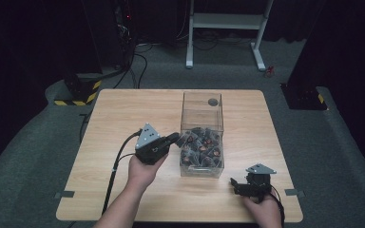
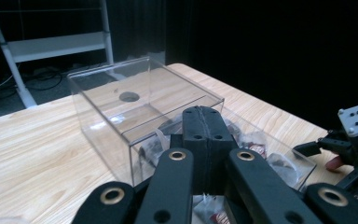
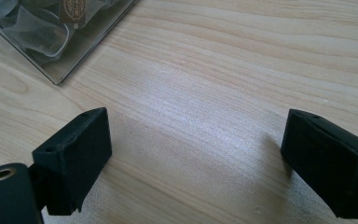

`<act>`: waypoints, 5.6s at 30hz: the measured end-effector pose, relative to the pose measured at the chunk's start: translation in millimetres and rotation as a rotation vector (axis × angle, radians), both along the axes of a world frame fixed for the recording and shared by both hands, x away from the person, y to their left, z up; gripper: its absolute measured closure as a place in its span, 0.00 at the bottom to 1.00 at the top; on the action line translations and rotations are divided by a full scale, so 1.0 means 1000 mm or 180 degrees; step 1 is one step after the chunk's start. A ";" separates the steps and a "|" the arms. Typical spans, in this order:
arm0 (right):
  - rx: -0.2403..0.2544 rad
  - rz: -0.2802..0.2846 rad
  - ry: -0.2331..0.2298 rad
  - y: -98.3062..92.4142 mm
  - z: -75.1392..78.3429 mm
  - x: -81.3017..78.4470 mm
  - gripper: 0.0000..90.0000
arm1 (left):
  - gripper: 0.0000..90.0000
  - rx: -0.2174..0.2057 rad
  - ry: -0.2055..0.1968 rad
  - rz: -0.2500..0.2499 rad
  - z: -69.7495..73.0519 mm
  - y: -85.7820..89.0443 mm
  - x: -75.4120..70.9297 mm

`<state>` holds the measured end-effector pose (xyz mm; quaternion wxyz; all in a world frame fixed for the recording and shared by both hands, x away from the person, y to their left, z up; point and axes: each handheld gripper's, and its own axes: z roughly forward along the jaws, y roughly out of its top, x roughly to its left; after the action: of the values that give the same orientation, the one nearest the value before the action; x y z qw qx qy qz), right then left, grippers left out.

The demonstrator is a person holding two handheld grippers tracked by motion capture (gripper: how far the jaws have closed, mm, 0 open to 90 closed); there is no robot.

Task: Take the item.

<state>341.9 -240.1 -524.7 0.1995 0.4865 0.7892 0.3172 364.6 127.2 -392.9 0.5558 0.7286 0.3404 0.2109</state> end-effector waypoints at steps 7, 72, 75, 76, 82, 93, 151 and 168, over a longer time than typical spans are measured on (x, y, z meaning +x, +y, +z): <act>0.0004 -0.0002 0.0005 0.000 0.000 0.000 0.09 | 1.00 0.0025 0.0047 0.0107 -0.010 0.014 -0.002; 0.0003 0.0008 0.0002 0.000 0.000 0.000 0.09 | 1.00 0.0146 0.0269 0.0803 -0.025 0.094 0.032; 0.0002 0.0007 0.0002 0.000 0.000 0.000 0.09 | 1.00 0.0158 0.0281 0.0810 -0.026 0.095 0.033; 0.0002 0.0007 0.0001 0.000 0.000 0.000 0.09 | 1.00 0.0150 0.0302 0.0822 -0.029 0.095 0.034; 0.0003 0.0007 0.0002 0.000 0.000 0.000 0.09 | 1.00 0.0239 0.0346 0.0812 -0.034 0.093 0.036; 0.0002 0.0008 0.0001 0.000 0.000 0.000 0.09 | 1.00 0.0275 0.0423 0.0855 -0.044 0.092 0.039; 0.0003 0.0007 0.0002 0.000 0.000 0.000 0.09 | 0.38 0.0221 0.0516 0.0855 -0.051 0.108 0.009; 0.0003 0.0007 0.0002 0.000 0.000 0.000 0.09 | 0.27 0.0211 0.0705 0.0862 -0.081 0.130 -0.017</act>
<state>342.2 -239.9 -524.7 0.1986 0.4858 0.7897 0.3176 347.4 256.7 -473.5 0.4571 0.7128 0.4874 0.2133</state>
